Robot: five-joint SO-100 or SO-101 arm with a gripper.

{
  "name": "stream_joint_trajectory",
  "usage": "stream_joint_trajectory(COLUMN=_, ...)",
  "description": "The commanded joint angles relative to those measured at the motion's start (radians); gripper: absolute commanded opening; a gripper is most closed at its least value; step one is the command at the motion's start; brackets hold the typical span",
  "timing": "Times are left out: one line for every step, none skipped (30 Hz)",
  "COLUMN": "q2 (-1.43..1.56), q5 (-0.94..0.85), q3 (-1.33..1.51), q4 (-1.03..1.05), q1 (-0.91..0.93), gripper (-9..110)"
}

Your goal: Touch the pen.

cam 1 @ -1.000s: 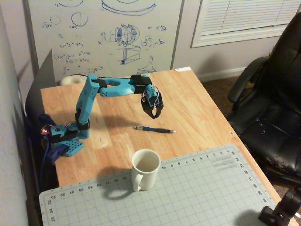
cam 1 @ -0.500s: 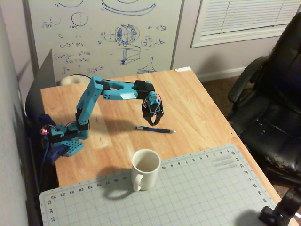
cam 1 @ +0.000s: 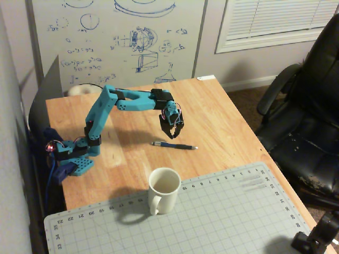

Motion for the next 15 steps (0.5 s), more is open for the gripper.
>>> stream_joint_trajectory(q2=0.032, q5=-0.008, q3=-0.081, q4=-0.017, q1=0.003, gripper=1)
stream_joint_trajectory(q2=0.032, q5=-0.008, q3=-0.081, q4=-0.018, q1=0.005, gripper=1)
stream_joint_trajectory(q2=0.035, q5=-0.008, q3=-0.083, q4=-0.021, q1=0.008, gripper=1)
stream_joint_trajectory(q2=0.046, q5=-0.008, q3=-0.083, q4=-0.026, q1=0.008, gripper=1)
stream_joint_trajectory(q2=0.06, q5=-0.008, q3=-0.083, q4=-0.031, q1=0.009, gripper=1)
stream_joint_trajectory(q2=0.074, q5=-0.008, q3=-0.083, q4=-0.035, q1=0.017, gripper=1)
stream_joint_trajectory(q2=0.089, q5=-0.008, q3=-0.081, q4=-0.032, q1=0.025, gripper=1)
stream_joint_trajectory(q2=0.104, q5=-0.006, q3=-0.08, q4=-0.026, q1=0.034, gripper=1)
stream_joint_trajectory(q2=0.112, q5=-0.006, q3=-0.075, q4=-0.023, q1=0.043, gripper=1)
stream_joint_trajectory(q2=0.117, q5=-0.006, q3=-0.074, q4=-0.021, q1=0.049, gripper=1)
stream_joint_trajectory(q2=0.12, q5=-0.006, q3=-0.072, q4=-0.021, q1=0.052, gripper=1)
stream_joint_trajectory(q2=0.12, q5=-0.006, q3=-0.072, q4=-0.021, q1=0.057, gripper=1)
stream_joint_trajectory(q2=0.12, q5=-0.006, q3=-0.072, q4=-0.021, q1=0.057, gripper=1)
stream_joint_trajectory(q2=0.12, q5=-0.006, q3=-0.069, q4=-0.021, q1=0.058, gripper=1)
stream_joint_trajectory(q2=0.12, q5=-0.005, q3=-0.066, q4=-0.021, q1=0.058, gripper=1)
